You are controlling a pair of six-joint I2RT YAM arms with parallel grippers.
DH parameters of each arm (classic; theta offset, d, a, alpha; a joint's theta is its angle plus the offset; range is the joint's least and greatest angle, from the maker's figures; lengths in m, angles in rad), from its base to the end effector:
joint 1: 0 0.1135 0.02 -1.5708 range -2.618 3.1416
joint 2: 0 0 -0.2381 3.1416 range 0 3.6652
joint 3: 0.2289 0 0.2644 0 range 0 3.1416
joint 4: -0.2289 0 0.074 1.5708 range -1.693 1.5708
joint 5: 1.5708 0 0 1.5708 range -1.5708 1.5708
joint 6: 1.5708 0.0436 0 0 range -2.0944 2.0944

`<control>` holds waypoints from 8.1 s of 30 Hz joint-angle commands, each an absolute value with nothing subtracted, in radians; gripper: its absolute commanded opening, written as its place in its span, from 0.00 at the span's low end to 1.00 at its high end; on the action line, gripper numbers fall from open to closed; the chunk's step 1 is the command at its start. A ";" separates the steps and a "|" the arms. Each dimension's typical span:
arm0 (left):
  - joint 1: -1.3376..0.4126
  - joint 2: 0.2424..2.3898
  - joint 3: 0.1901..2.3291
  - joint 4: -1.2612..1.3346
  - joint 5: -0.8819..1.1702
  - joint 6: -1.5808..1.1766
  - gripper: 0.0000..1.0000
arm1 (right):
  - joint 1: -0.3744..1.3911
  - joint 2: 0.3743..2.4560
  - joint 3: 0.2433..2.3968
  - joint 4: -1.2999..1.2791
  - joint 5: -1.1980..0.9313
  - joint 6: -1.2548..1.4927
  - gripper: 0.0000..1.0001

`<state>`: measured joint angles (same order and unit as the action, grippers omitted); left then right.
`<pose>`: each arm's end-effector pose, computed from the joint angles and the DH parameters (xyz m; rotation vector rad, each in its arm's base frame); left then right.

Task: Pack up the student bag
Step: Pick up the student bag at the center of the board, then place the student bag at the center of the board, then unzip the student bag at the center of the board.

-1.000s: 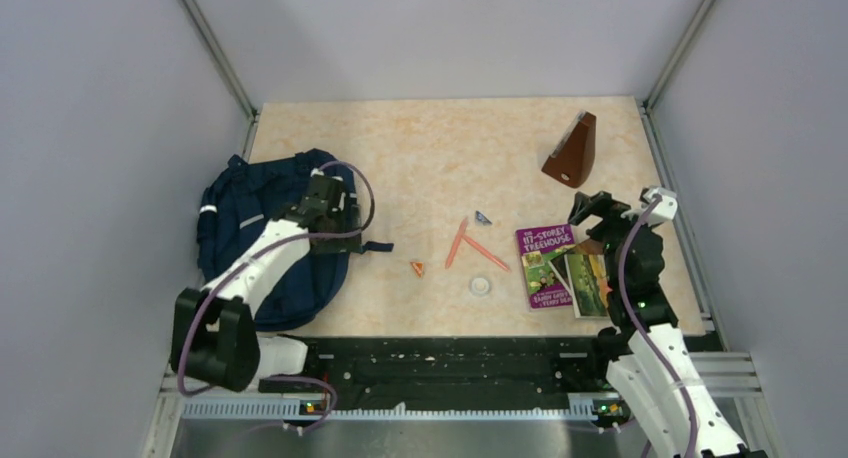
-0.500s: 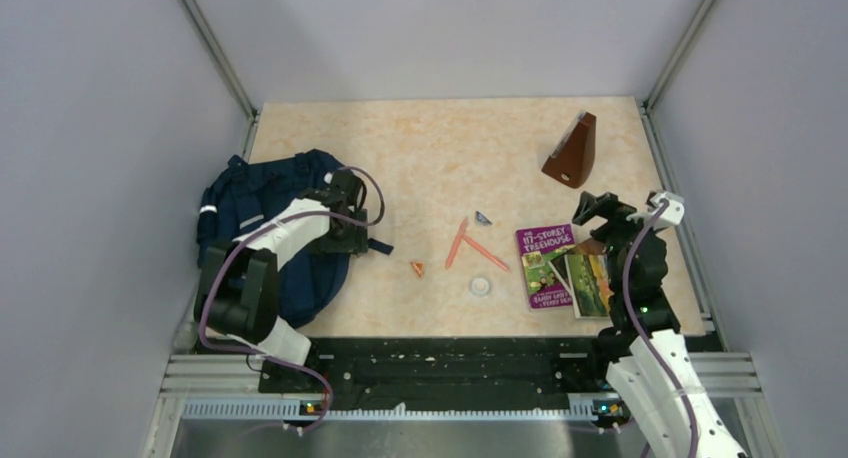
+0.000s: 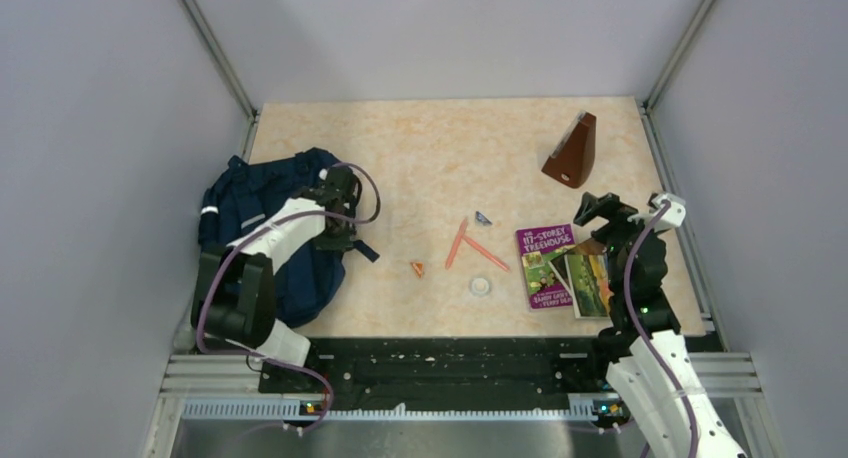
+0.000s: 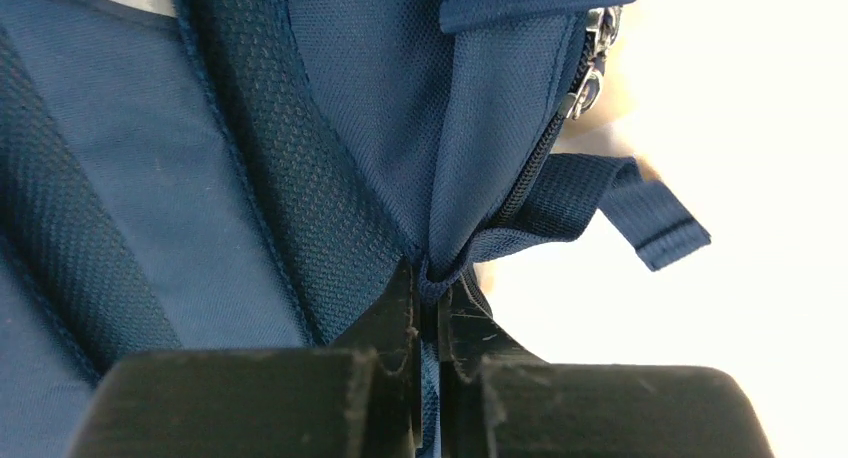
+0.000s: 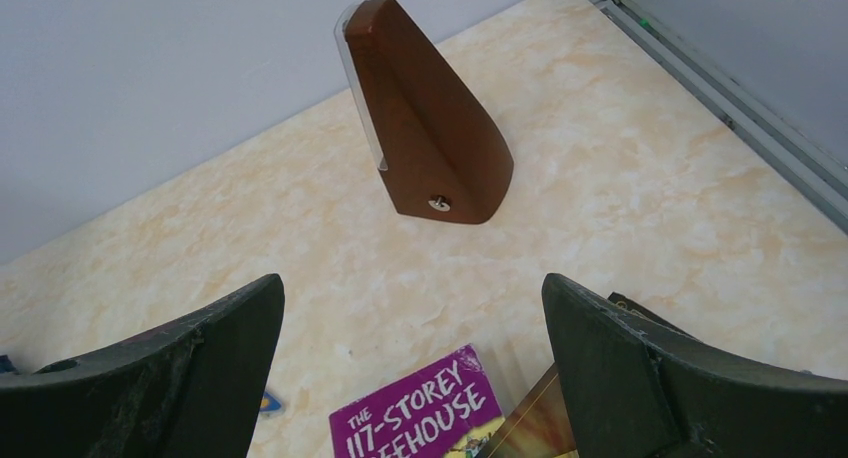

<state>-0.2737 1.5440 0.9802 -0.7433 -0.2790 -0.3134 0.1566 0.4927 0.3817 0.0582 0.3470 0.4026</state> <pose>0.2859 -0.0678 0.1527 -0.1076 2.7961 0.2687 0.1876 0.0146 0.2512 0.4604 1.5558 0.1494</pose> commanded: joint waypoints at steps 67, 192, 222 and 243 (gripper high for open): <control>-0.098 0.839 0.956 0.048 0.609 -0.517 0.00 | 1.152 1.298 0.664 0.797 0.007 0.237 0.99; -0.098 0.707 0.800 -0.520 0.075 -0.216 0.79 | 1.018 1.820 0.990 0.385 0.558 0.586 0.55; -0.463 1.087 0.884 -0.557 0.115 -0.139 0.79 | 0.600 1.385 1.038 0.069 -0.018 0.083 0.00; -0.562 1.376 0.964 -0.663 -0.129 -0.114 0.77 | 0.457 1.382 1.019 0.126 -0.210 0.140 0.00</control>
<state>-0.5591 1.3277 0.9039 -0.6456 -0.1036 -0.1268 0.4751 1.4414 0.9802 0.0082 -0.1596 0.1345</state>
